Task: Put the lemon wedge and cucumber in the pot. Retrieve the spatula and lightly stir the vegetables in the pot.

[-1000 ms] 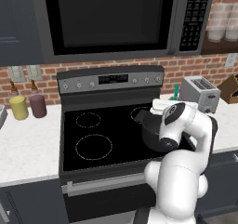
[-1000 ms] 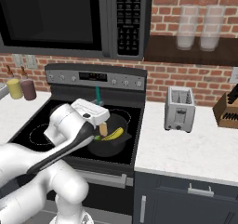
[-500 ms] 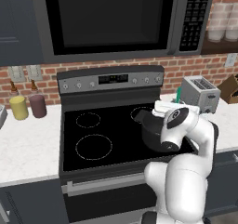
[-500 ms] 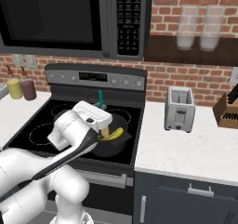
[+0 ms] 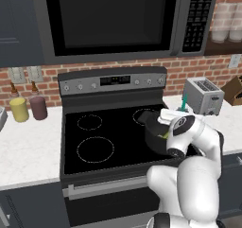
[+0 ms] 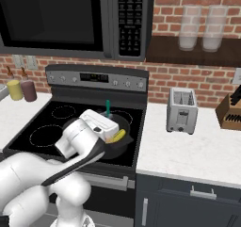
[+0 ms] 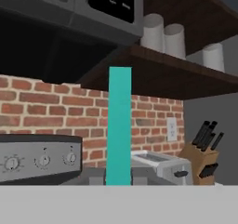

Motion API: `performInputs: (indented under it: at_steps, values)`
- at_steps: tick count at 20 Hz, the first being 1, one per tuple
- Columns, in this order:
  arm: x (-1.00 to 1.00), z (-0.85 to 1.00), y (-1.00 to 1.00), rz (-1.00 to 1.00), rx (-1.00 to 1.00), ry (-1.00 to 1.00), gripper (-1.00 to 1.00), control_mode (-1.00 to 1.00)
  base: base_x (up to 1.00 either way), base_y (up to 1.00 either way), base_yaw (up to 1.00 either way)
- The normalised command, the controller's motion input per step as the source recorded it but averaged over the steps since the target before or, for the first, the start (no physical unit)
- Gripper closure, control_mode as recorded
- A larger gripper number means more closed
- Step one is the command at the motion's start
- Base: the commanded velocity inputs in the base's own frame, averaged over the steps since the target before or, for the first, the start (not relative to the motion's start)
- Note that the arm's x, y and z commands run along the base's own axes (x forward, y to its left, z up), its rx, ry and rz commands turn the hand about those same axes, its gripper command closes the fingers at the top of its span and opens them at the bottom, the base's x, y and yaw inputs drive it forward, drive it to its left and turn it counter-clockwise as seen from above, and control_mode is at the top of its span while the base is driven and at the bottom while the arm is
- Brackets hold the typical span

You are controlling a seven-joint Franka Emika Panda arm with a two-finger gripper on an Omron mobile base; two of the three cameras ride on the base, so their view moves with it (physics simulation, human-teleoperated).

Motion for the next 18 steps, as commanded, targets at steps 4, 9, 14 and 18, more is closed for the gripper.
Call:
performInputs:
  at_steps: [4,9,14,18]
  values:
    - [0.09,-0.36,0.0,0.0,0.0,0.02,1.0,-1.0,0.0,0.0,0.0]
    - [0.09,-0.04,0.2,0.0,0.04,0.0,1.0,-1.0,0.0,0.0,0.0]
    - [0.21,0.0,0.23,0.0,0.02,-0.06,1.0,-1.0,0.0,0.0,0.0]
    - [0.23,0.0,0.22,0.0,0.0,-0.14,1.0,-1.0,0.0,0.0,0.0]
